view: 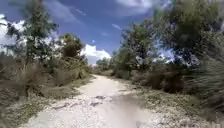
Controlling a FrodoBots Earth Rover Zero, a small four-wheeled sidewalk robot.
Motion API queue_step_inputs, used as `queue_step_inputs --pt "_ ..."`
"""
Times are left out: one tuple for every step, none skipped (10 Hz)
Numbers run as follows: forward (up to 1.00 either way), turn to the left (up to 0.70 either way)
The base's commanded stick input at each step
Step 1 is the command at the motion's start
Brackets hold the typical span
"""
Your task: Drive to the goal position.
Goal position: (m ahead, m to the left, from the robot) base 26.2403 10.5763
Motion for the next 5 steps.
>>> queue_step_inputs --pt "0.5 0.0" --pt "0.5 0.0" --pt "0.5 0.0" --pt "0.5 0.0" --pt "0.5 0.0"
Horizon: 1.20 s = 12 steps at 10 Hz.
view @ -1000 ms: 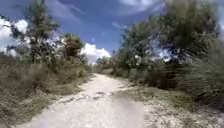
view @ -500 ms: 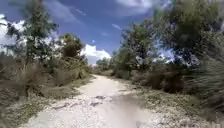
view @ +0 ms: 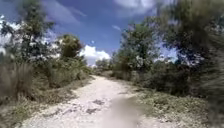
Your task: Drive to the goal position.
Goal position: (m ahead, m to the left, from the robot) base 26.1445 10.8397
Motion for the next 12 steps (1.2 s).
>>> queue_step_inputs --pt "0.5 0.0" --pt "0.5 0.0" --pt "0.5 0.0" --pt "0.5 0.0" --pt "0.5 0.0" --pt "0.5 0.0" --pt "0.5 0.0" --pt "0.5 0.0" --pt "0.5 0.0" --pt "0.5 0.0" --pt "0.5 0.0" --pt "0.5 0.0"
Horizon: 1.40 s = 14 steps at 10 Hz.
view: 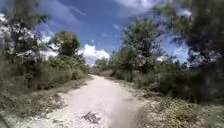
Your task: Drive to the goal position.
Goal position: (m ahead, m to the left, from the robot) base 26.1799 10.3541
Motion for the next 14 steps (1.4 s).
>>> queue_step_inputs --pt "0.5 0.0" --pt "0.5 0.0" --pt "0.5 0.0" --pt "0.5 0.0" --pt "0.5 0.0" --pt "0.5 0.0" --pt "0.5 0.0" --pt "0.5 0.0" --pt "0.5 0.0" --pt "0.5 0.0" --pt "0.5 0.0" --pt "0.5 0.0" --pt "0.5 0.0" --pt "0.5 0.0"
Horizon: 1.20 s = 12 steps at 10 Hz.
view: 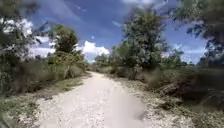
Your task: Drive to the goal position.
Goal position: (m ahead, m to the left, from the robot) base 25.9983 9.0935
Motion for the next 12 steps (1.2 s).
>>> queue_step_inputs --pt "0.5 0.0" --pt "0.5 0.0" --pt "0.5 0.0" --pt "0.5 0.0" --pt "0.5 0.0" --pt "0.5 0.0" --pt "0.5 0.0" --pt "0.5 0.01" --pt "0.5 0.12" --pt "0.5 0.35" --pt "0.5 0.39" --pt "0.5 0.08"
